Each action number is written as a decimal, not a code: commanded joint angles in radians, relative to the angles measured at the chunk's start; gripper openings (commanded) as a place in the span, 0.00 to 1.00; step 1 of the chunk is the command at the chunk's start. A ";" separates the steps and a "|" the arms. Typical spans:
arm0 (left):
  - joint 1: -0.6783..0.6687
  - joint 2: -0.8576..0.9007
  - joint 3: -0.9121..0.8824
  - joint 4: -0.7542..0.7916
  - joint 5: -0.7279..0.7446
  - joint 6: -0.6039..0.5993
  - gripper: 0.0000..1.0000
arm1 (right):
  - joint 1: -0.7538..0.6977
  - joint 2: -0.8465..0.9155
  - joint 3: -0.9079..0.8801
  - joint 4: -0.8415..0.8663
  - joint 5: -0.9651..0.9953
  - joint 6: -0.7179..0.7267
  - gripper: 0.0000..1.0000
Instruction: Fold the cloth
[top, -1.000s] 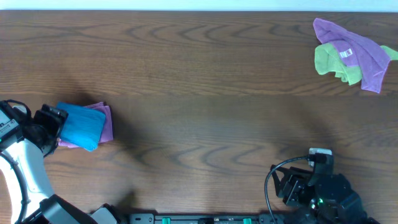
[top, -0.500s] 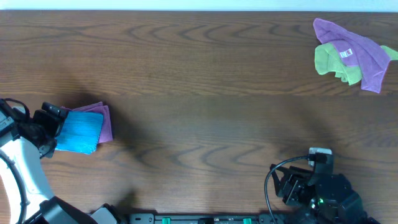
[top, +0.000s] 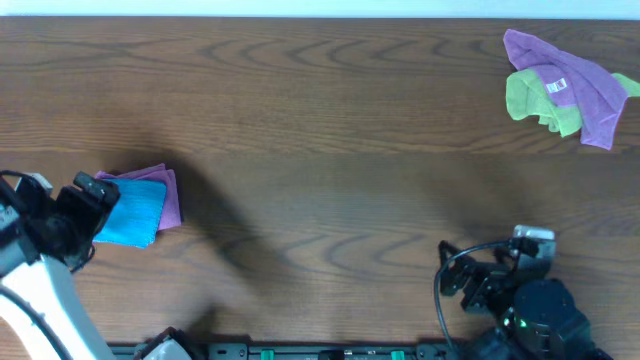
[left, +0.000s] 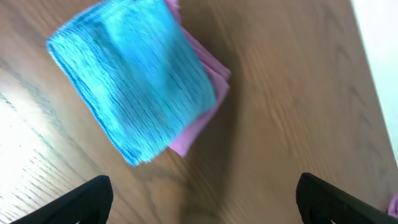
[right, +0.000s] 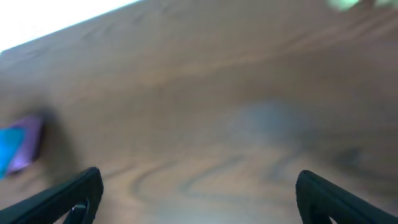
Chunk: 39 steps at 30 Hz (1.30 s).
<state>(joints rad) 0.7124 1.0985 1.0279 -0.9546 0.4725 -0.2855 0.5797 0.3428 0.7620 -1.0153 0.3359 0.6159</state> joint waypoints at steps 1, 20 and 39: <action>-0.014 -0.058 0.023 -0.036 0.072 0.088 0.95 | -0.005 -0.003 0.010 0.032 0.280 -0.125 0.99; -0.340 -0.238 0.023 -0.090 0.216 0.192 0.95 | -0.005 -0.004 0.010 -0.008 0.367 -0.195 0.99; -0.340 -0.243 0.023 -0.085 0.513 -0.142 0.95 | -0.005 -0.004 0.010 -0.010 0.367 -0.195 0.99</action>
<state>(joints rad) 0.3767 0.8581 1.0283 -1.0401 0.9585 -0.3729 0.5797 0.3428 0.7624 -1.0241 0.6853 0.4355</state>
